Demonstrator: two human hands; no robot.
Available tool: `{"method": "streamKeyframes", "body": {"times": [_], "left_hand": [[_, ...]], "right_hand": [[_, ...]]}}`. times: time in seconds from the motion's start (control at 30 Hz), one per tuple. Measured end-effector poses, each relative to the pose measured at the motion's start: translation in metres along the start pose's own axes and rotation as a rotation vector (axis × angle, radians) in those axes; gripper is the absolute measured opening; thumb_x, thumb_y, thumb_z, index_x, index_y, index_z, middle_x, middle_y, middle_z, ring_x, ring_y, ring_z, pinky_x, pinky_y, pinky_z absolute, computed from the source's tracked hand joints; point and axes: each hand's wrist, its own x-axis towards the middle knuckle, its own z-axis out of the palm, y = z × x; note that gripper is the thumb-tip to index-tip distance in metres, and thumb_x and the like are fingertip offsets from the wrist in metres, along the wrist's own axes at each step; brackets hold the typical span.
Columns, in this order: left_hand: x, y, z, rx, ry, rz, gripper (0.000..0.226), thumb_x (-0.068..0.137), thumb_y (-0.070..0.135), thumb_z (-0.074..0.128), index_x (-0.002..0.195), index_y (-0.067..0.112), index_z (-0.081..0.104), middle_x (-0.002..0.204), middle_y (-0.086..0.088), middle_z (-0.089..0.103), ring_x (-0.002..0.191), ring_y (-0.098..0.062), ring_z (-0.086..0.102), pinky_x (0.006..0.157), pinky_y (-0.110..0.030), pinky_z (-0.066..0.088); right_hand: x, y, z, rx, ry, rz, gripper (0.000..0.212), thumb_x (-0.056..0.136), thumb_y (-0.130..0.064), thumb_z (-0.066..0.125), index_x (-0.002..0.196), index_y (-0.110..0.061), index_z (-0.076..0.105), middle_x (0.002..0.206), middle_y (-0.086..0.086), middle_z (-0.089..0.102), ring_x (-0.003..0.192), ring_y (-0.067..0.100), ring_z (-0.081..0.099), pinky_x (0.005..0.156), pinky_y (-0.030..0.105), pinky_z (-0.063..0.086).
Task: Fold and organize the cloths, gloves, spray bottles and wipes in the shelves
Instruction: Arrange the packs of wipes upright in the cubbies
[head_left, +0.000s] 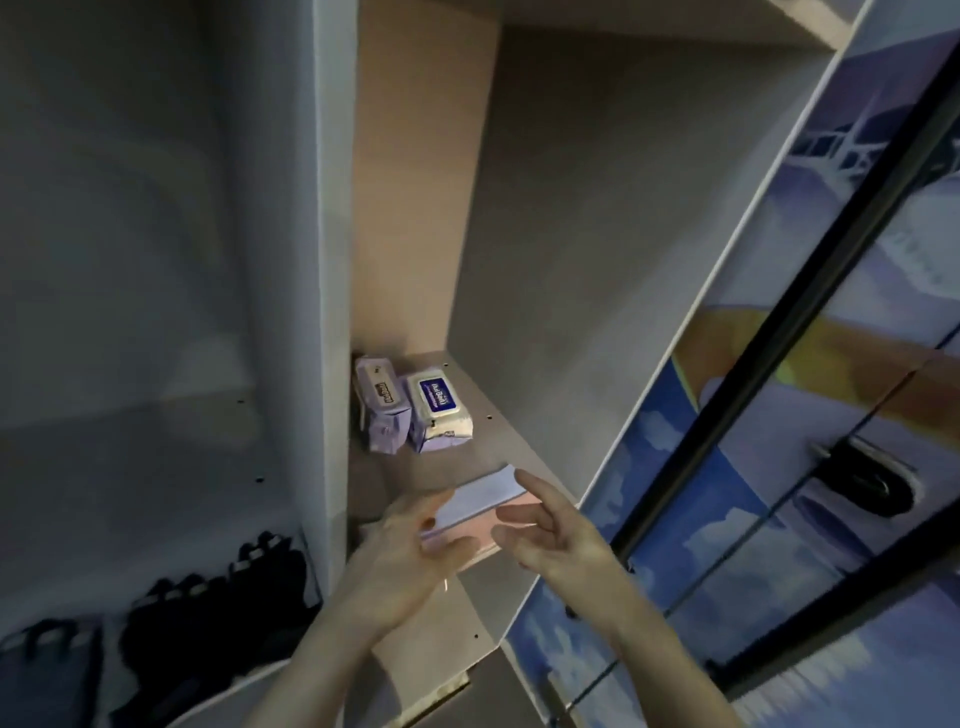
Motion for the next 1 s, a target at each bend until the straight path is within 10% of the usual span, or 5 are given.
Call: {"method": "streamKeyframes", "body": {"times": [0.2, 0.43, 0.57, 0.67, 1.0], "left_hand": [[0.036, 0.0, 0.017, -0.024, 0.156, -0.13, 0.099, 0.047, 0.067, 0.055, 0.135, 0.024, 0.052, 0.12, 0.003, 0.052, 0.117, -0.017, 0.055, 0.092, -0.018, 0.038], [0.076, -0.004, 0.001, -0.155, 0.17, -0.11, 0.069, 0.082, 0.017, 0.074, 0.133, 0.042, 0.036, 0.123, 0.021, 0.043, 0.119, -0.008, 0.046, 0.096, -0.018, 0.037], [0.101, -0.001, -0.001, -0.137, 0.196, -0.12, 0.092, 0.063, 0.041, 0.083, 0.133, 0.047, 0.022, 0.14, 0.008, 0.024, 0.137, -0.018, 0.033, 0.109, -0.025, 0.031], [0.12, -0.003, 0.002, -0.077, 0.253, -0.122, 0.094, 0.075, 0.023, 0.081, 0.149, 0.027, 0.022, 0.157, -0.004, 0.011, 0.145, -0.017, 0.017, 0.097, -0.008, 0.02], [0.147, -0.021, 0.003, -0.096, 0.363, -0.262, 0.092, 0.078, 0.03, 0.076, 0.148, 0.041, 0.017, 0.161, 0.0, -0.003, 0.148, -0.014, 0.007, 0.113, -0.027, 0.025]], "right_hand": [[0.059, 0.025, -0.039, -0.072, -0.152, 0.047, 0.06, 0.083, -0.029, 0.072, 0.132, -0.043, 0.041, 0.121, -0.007, 0.059, 0.105, 0.006, 0.062, 0.086, 0.016, 0.047], [0.134, 0.028, -0.021, -0.208, -0.233, 0.02, 0.072, 0.085, -0.036, 0.068, 0.146, -0.038, 0.031, 0.141, -0.007, 0.04, 0.132, 0.011, 0.038, 0.102, 0.025, 0.035], [0.176, 0.034, -0.001, -0.112, -0.303, -0.005, 0.065, 0.082, -0.022, 0.072, 0.139, -0.033, 0.042, 0.14, -0.002, 0.046, 0.124, 0.011, 0.048, 0.095, 0.022, 0.043], [0.205, 0.042, 0.007, -0.184, -0.278, -0.017, 0.075, 0.081, -0.017, 0.073, 0.145, -0.027, 0.035, 0.143, 0.007, 0.041, 0.123, 0.019, 0.047, 0.097, 0.029, 0.045], [0.294, 0.067, 0.04, -0.753, -0.103, -0.015, 0.103, 0.076, -0.059, 0.067, 0.152, -0.033, 0.002, 0.156, 0.011, 0.009, 0.143, 0.035, 0.01, 0.111, 0.05, 0.024]]}}
